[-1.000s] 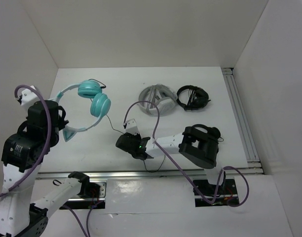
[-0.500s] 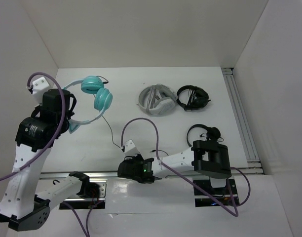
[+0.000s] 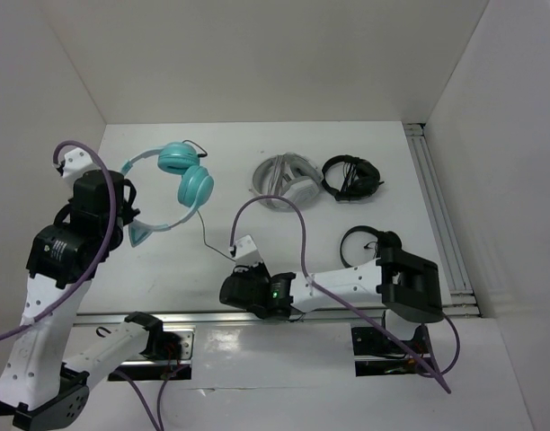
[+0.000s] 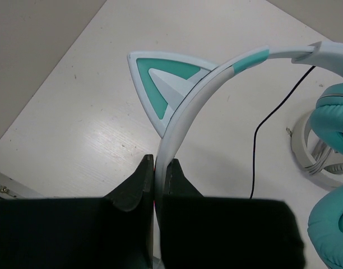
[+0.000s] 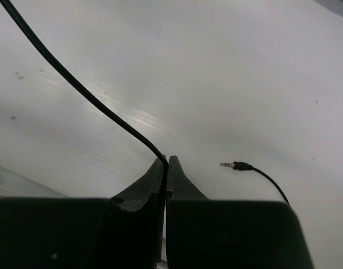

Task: Wrap the headphones

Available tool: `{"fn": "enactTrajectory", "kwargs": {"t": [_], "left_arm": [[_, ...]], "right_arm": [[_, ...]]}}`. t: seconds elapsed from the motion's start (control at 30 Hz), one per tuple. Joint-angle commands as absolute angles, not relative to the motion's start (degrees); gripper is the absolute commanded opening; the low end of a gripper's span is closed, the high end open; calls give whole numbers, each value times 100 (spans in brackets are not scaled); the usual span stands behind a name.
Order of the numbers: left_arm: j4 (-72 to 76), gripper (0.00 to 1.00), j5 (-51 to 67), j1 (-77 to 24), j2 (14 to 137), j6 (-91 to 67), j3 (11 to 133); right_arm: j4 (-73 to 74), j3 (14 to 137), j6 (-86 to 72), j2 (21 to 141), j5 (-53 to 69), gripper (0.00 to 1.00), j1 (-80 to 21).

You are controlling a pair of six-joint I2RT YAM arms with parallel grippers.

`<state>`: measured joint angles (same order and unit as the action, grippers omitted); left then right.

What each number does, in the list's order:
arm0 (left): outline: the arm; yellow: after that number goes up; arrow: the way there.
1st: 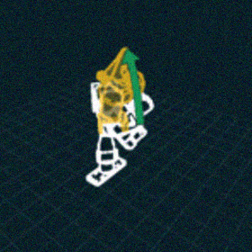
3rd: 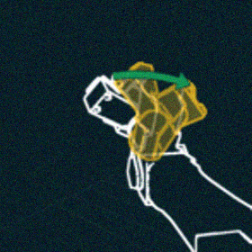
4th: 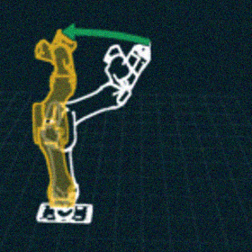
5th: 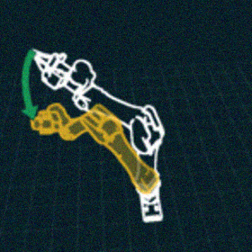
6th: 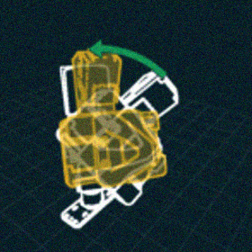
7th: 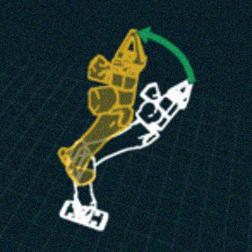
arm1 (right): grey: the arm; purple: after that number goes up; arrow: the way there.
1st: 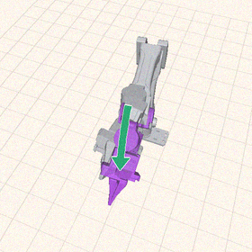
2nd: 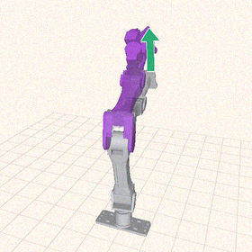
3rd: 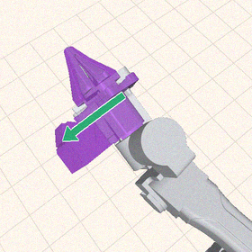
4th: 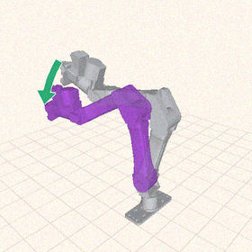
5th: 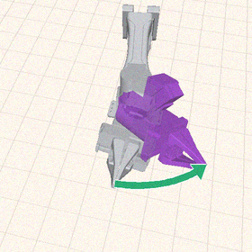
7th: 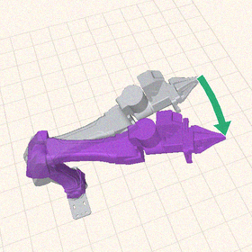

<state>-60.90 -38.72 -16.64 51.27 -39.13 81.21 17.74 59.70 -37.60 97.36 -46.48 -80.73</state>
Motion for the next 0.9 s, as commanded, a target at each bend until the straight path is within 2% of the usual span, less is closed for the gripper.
{"fn": "enactTrajectory", "kwargs": {"t": [0.0, 0.13, 0.2, 0.4, 0.6, 0.73, 0.87], "left_arm": [[-5476, 0, -3877, -1635, 5123, -3981, 8244], [-4906, 0, -2780, -1635, 5072, -3122, 7885], [-4781, 0, -1787, -1635, 5019, -2552, 7805], [-5115, 0, -863, -1635, 4659, -2259, 7339], [-5265, 0, 1252, -1942, 4474, -1925, 7102], [-5326, 0, 1459, -2320, 4535, -1854, 6751], [-5186, 0, 2170, -3082, 4588, -1741, 6277]], "right_arm": [[1862, 6301, -3665, 9554, -5017, 0, -8314], [2828, 6706, -3831, 9606, -5703, 0, -8245], [3286, 6706, -3946, 9379, -5818, 0, -7869], [3489, 6337, -3727, 7938, -5766, 0, -6732], [3129, 6688, -2577, 6989, -5424, 0, -5618], [2717, 7215, -1568, 6935, -5046, 0, -5160], [2716, 7786, -1038, 7066, -4528, 0, -4476]]}}
